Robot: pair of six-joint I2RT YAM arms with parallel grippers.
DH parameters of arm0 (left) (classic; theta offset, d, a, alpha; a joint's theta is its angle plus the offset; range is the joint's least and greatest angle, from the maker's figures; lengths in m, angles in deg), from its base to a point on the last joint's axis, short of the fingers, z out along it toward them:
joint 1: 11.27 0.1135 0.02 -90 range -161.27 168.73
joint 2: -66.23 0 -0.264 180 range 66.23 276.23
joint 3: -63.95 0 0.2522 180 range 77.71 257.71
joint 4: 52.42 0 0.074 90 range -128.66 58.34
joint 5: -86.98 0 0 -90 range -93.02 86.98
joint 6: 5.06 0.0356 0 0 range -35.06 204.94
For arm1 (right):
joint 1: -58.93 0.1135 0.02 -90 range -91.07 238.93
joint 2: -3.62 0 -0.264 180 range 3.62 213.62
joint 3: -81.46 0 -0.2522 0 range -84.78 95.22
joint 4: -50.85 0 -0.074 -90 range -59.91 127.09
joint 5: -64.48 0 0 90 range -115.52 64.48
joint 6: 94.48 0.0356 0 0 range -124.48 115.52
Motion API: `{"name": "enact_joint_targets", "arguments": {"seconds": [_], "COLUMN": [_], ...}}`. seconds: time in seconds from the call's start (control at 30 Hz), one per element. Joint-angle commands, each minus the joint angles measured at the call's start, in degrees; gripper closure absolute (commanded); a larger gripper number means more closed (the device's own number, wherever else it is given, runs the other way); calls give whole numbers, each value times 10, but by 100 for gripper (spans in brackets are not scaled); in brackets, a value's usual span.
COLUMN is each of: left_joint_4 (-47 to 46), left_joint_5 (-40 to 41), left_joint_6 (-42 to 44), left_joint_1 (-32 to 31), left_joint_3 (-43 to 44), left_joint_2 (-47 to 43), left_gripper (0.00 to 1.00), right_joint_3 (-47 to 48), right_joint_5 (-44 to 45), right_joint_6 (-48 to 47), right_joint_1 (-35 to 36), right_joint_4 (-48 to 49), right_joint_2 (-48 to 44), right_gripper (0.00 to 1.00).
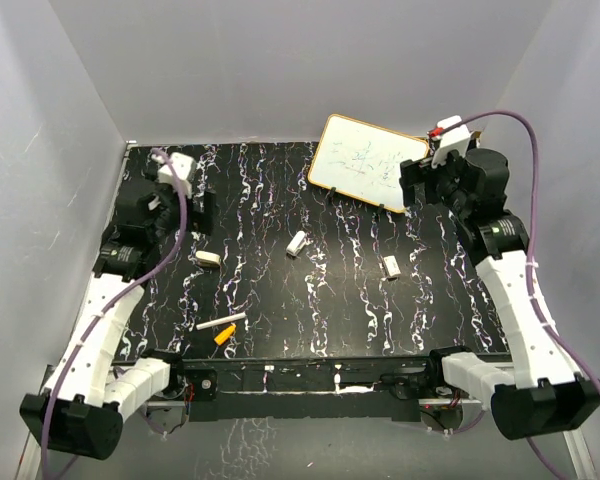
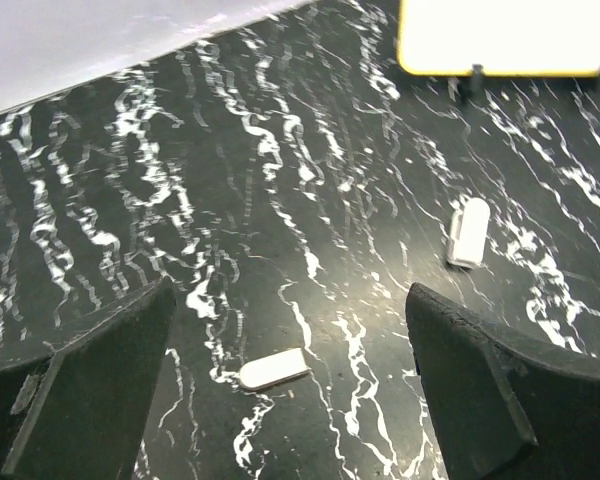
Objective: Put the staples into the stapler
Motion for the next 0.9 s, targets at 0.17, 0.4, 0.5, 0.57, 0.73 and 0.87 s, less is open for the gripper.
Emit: {"name": "enact_joint_targets", "arguments": {"seconds": [0.17, 0.4, 0.5, 0.57, 0.73, 0.87], "left_joint_4": [6, -45, -66, -84, -119, -123], "left_joint_5": [-25, -33, -29, -30, -45, -44], "left_joint_6": [46, 40, 42, 40, 30, 33], "left_joint_1": [-112, -196, -225, -236, -250, -259], "left_joint_3": [39, 48, 65, 75, 102, 128], "left_joint_2": [109, 228, 296, 331, 413, 466], "left_gripper": [3, 3, 3, 3, 7, 14], "right_joint_3": [-8, -109, -144, -164, -173, -178], "right_joint_5": [-171, -269, -293, -300, -290, -293], "right_joint_6": [-24, -24, -14, -11, -3, 4], "right_joint_1": [-2, -7, -11, -14, -40, -61], "right_joint_4": [41, 109, 137, 150, 152, 155], "right_joint_2": [64, 72, 63, 51, 38, 33], "right_gripper": [1, 1, 2, 2, 2, 2]}}
